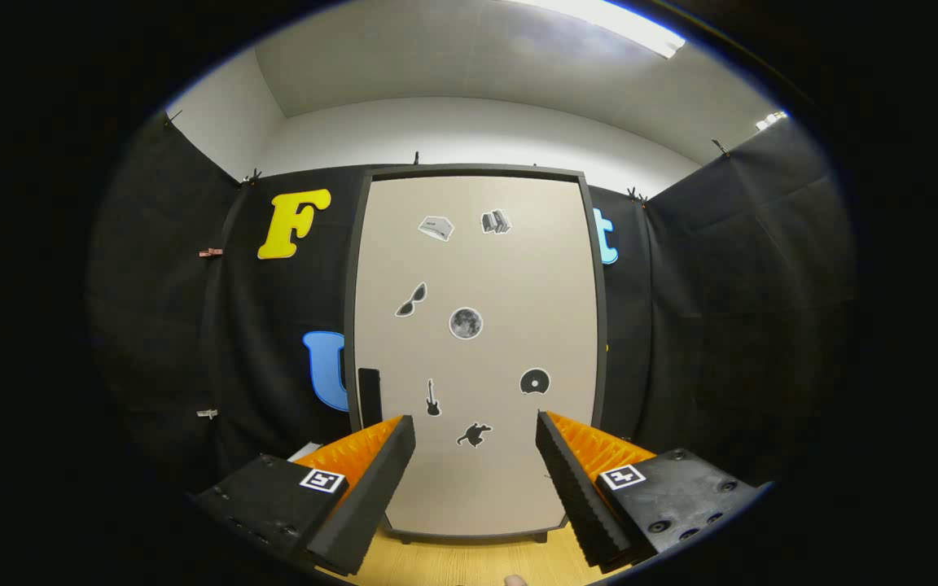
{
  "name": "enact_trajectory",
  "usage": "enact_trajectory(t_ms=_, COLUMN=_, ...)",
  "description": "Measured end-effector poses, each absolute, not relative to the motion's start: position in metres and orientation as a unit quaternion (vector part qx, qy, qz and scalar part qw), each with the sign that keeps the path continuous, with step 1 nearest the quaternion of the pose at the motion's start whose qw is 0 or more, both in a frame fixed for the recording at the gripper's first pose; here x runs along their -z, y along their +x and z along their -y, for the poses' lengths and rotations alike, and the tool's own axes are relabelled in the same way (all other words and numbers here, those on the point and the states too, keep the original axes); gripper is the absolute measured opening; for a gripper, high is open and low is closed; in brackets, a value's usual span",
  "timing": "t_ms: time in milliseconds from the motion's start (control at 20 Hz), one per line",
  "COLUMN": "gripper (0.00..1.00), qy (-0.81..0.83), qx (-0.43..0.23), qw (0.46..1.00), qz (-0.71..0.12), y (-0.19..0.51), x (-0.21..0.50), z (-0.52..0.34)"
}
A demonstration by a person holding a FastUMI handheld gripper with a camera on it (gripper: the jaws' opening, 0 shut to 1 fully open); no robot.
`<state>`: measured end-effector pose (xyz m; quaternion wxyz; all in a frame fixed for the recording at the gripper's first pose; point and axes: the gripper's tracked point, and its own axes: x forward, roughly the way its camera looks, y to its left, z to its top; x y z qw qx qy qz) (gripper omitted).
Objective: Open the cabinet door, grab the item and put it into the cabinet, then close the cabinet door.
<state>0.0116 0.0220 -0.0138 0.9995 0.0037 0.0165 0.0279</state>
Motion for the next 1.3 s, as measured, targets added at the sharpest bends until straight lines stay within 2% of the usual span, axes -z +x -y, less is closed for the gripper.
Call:
enact_trajectory(t_ms=750, gripper=0.97, qy=0.000, qx=-0.066, qw=0.998, qz=-0.023, y=0.026, x=0.021, z=-0.077)
enact_trajectory(t_ms=1300, gripper=0.97, qy=0.020, qx=-0.101, qw=0.994, qz=-0.046, y=0.096, x=0.062, z=-0.159)
